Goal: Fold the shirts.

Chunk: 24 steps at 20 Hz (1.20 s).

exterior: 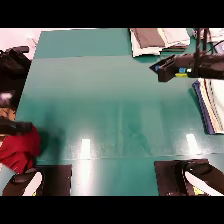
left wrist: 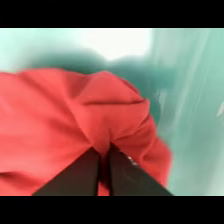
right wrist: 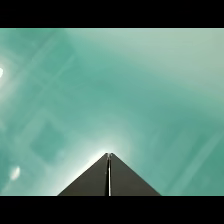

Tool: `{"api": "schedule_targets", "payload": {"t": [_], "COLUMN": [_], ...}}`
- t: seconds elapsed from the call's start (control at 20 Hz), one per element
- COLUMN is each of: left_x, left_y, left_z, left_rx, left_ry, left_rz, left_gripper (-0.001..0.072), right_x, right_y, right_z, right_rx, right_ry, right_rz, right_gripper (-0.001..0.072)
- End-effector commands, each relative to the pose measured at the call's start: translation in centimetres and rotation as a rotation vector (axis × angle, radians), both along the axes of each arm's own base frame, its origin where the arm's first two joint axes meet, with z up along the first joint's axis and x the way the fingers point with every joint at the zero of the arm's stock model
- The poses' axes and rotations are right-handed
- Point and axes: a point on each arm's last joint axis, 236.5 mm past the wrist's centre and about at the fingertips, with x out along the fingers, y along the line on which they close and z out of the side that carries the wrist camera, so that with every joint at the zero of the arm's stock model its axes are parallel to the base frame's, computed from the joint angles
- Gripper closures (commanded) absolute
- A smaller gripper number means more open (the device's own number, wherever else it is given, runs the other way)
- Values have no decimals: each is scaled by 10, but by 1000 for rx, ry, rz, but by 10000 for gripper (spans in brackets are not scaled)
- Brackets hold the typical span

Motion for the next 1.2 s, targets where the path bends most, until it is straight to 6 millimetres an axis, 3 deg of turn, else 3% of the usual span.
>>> {"api": "schedule_targets", "payload": {"t": [0.0, 0.15, 0.2, 0.3, 0.4, 0.5, 0.6, 0.75, 0.85, 0.95, 1.05, 1.15], "left_x": [49, 64, 63, 62, 71, 86, 95, 69, 42, 35, 61, 112], "left_y": [-17, -64, -82, -119, -164, -220, -302, -428, -487, -510, -489, -433], "left_z": [130, 255, 285, 321, 327, 315, 280, 200, 149, 125, 121, 120], "left_rx": [-9, -21, -39, -89, -141, -165, -192, -191, -165, -169, -120, -80], "left_ry": [-343, -674, -758, -840, -822, -765, -654, -465, -382, -354, -341, -305], "left_rz": [-52, -222, -283, -399, -524, -676, -875, -1199, -1367, -1397, -1330, -1138], "left_gripper": [686, 687, 688, 688, 688, 687, 687, 684, 656, 73, 87, 88], "right_x": [2, 2, 3, 3, 1, -3, -6, -9, -10, -10, -10, -11], "right_y": [-4, -22, -32, -52, -70, -83, -91, -95, -95, -95, -95, -95], "right_z": [59, 113, 129, 157, 176, 189, 195, 191, 187, 186, 186, 185], "right_rx": [33, 70, 88, 101, 100, 91, 81, 66, 64, 63, 61, 59], "right_ry": [-128, -237, -262, -322, -364, -389, -395, -374, -357, -355, -353, -348], "right_rz": [-12, -67, -97, -153, -197, -228, -245, -250, -248, -248, -248, -246], "right_gripper": [696, 696, 696, 696, 696, 696, 696, 696, 696, 696, 696, 696]}}
